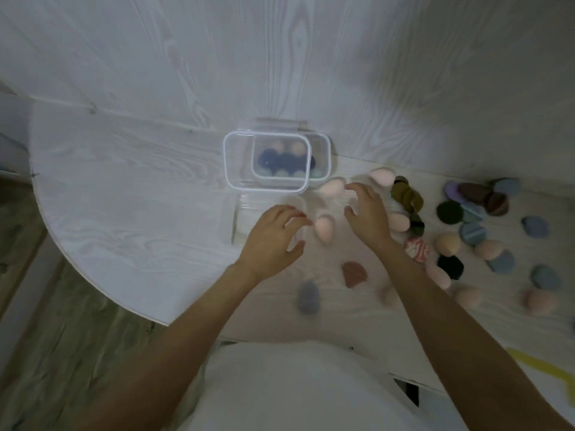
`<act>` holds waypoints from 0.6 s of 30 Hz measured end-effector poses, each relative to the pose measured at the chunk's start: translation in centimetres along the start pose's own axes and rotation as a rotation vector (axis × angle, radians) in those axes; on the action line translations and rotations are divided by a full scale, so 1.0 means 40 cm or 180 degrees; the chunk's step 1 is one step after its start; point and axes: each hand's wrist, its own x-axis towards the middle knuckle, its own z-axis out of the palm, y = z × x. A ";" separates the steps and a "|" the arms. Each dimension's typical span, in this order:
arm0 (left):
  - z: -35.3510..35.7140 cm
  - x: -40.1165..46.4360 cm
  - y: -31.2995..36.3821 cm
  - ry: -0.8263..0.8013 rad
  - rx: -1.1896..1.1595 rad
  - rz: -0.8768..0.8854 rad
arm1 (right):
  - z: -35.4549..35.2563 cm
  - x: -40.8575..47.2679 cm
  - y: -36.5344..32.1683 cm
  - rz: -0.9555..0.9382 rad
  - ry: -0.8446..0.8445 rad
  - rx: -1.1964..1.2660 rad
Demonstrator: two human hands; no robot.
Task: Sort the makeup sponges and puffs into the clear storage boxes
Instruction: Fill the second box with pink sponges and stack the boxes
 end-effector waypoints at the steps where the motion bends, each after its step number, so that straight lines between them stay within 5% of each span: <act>1: 0.023 0.019 0.005 -0.0165 0.0068 0.0083 | 0.001 0.022 0.001 -0.0028 -0.0095 -0.0021; 8: 0.093 0.153 0.049 -0.1651 0.0996 0.0015 | 0.026 0.096 -0.011 0.0018 -0.0461 -0.0348; 14: 0.139 0.210 0.069 -0.1654 0.1091 0.0448 | 0.000 -0.024 0.066 0.0489 -0.0122 -0.0436; 18: 0.134 0.211 0.080 -0.1695 0.0649 0.0267 | 0.009 -0.127 0.081 0.0441 -0.0278 -0.0751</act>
